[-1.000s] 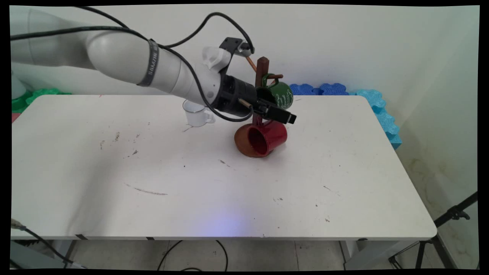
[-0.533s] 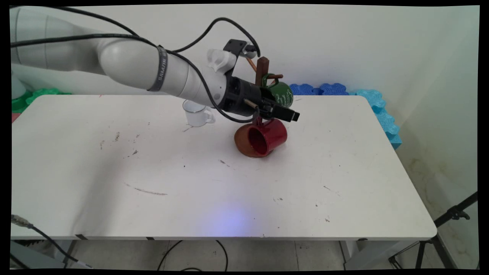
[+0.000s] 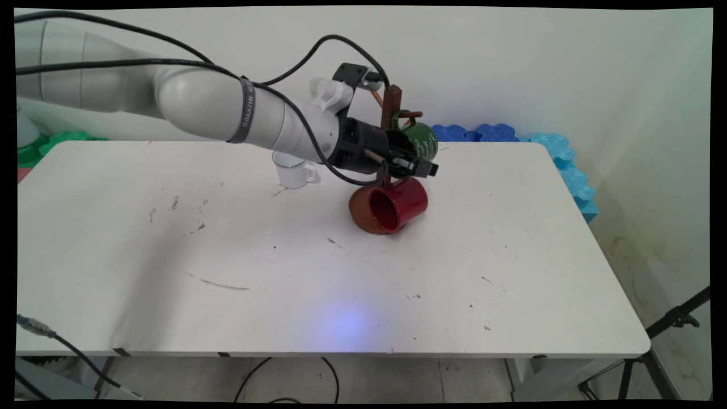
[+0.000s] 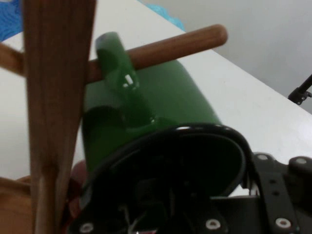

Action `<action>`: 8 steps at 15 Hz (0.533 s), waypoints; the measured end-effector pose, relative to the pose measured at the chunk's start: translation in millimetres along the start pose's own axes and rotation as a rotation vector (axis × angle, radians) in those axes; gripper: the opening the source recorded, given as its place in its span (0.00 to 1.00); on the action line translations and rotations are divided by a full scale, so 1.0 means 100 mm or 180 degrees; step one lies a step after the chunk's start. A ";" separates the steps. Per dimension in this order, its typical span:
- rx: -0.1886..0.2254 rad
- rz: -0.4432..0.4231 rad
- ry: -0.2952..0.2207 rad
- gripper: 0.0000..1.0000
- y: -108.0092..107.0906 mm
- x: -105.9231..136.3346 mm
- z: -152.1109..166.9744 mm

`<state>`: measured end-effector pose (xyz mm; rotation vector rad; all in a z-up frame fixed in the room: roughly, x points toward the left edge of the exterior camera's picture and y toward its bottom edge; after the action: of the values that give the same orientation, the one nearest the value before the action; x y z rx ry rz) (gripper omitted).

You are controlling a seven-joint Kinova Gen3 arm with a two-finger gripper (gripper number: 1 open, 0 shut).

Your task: Pick up the green mug from the rack, then place the picked object on the table

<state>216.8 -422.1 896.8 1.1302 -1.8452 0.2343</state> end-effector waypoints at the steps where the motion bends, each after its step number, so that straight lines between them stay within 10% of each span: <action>1: 0.0000 0.0007 0.0000 0.00 0.00 -0.01 0.00; 8: -0.0035 0.0041 0.0024 0.00 0.01 -0.06 -0.03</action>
<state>218.3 -416.0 894.0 1.1088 -1.8456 0.2354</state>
